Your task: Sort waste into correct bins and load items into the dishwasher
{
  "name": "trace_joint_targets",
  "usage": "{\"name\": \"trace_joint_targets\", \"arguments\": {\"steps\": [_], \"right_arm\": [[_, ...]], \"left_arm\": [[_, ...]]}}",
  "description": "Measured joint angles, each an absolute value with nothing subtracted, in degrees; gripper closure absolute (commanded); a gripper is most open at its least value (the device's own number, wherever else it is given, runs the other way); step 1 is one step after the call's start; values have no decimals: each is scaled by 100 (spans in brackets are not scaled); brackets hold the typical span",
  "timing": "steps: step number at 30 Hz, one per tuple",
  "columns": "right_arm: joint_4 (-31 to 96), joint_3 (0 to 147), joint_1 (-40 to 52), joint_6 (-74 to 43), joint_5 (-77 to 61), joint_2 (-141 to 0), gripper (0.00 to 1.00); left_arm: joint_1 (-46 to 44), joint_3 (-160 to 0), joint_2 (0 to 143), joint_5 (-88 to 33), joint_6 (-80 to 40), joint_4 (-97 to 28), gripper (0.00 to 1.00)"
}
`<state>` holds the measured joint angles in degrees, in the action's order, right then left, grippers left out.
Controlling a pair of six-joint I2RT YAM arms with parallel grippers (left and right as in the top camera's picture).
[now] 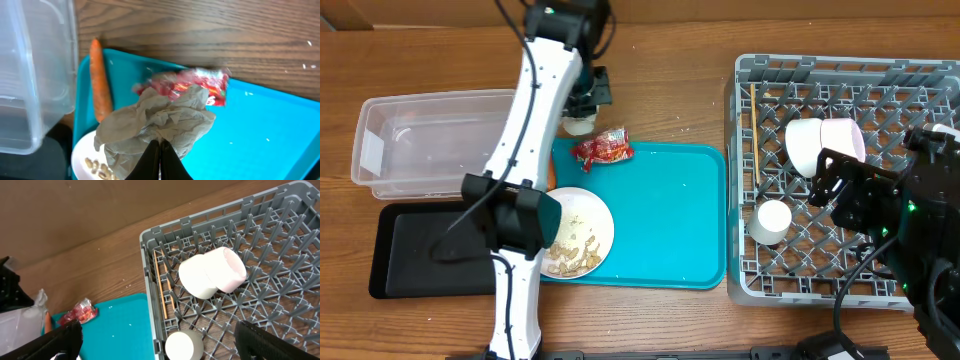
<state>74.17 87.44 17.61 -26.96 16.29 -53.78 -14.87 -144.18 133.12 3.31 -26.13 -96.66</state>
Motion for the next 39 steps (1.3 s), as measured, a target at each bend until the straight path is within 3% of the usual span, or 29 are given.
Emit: {"name": "trace_joint_targets", "arguments": {"steps": [13, 14, 18, 26, 29, 30, 32, 39], "right_arm": [[7417, 8744, 1761, -2696, 1629, -5378, 0], [7417, 8744, 1761, -2696, 1627, -5378, 0], [7417, 8744, 1761, -2696, 1627, -5378, 0], [7417, 8744, 1761, -2698, 1629, -5378, 0], [7417, 8744, 1761, -2696, 1627, -5378, 0], [7417, 8744, 1761, -2696, 1629, -5378, 0], [7419, 8744, 1761, -2694, 1627, -5378, 0], [7417, 8744, 1761, -2694, 1629, -5380, 0]], "left_arm": [[-196, -14276, 12641, 628, -2580, -9651, 96], [-12, -14103, 12571, 692, -2624, -9660, 93], [460, -13358, 12554, 757, -2742, -9456, 63], [366, -13128, 12652, 642, -2611, -9264, 51], [-45, -13126, 12654, 574, -2443, -8958, 30], [-261, -13115, 12654, 556, -2390, -8812, 13], [-1050, -12849, 12641, 574, -2215, -8320, 4], [-2327, -11489, 12613, 1046, -2091, -7277, 0]]}}
